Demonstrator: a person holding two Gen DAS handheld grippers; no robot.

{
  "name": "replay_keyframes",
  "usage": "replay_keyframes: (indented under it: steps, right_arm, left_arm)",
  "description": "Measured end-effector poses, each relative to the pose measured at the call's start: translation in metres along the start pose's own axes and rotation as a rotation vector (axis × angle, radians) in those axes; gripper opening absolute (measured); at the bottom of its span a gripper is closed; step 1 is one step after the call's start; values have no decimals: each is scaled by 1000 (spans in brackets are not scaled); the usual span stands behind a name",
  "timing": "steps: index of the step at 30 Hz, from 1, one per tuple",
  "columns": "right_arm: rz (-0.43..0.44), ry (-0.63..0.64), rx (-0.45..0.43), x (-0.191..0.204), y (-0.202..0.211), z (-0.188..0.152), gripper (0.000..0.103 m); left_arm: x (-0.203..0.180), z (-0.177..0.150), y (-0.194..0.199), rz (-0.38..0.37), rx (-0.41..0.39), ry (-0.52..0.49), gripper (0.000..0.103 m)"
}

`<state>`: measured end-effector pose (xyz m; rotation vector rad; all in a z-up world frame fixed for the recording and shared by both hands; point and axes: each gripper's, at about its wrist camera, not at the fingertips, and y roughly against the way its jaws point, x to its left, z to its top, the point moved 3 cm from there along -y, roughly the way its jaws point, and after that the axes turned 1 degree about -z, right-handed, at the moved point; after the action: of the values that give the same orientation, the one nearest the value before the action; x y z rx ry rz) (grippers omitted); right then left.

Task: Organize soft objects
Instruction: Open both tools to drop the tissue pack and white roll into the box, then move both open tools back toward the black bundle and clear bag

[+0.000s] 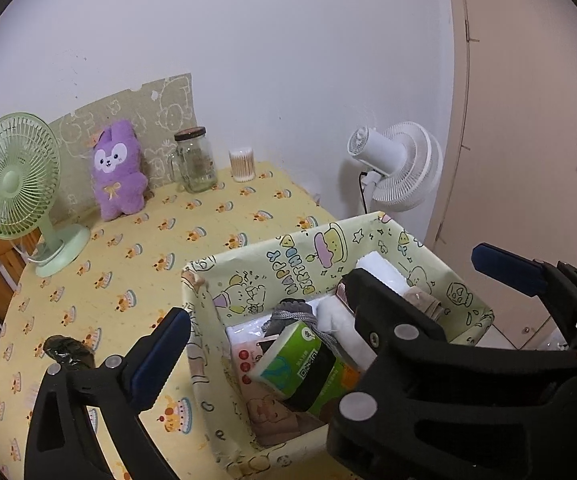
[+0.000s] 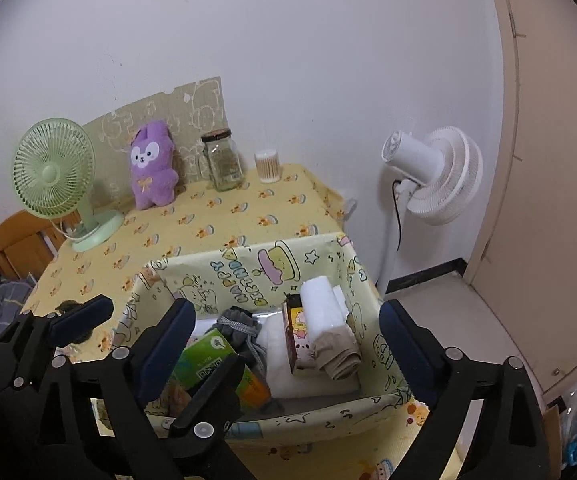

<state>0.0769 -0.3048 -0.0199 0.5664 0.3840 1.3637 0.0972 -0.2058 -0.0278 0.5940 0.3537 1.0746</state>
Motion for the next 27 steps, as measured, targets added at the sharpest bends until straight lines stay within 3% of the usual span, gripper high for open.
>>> replay_keyframes:
  steps: [27]
  right_arm:
    - [-43,3,-93,48,60,12,102]
  left_arm:
    - [36,3,69,30,-112,19,103]
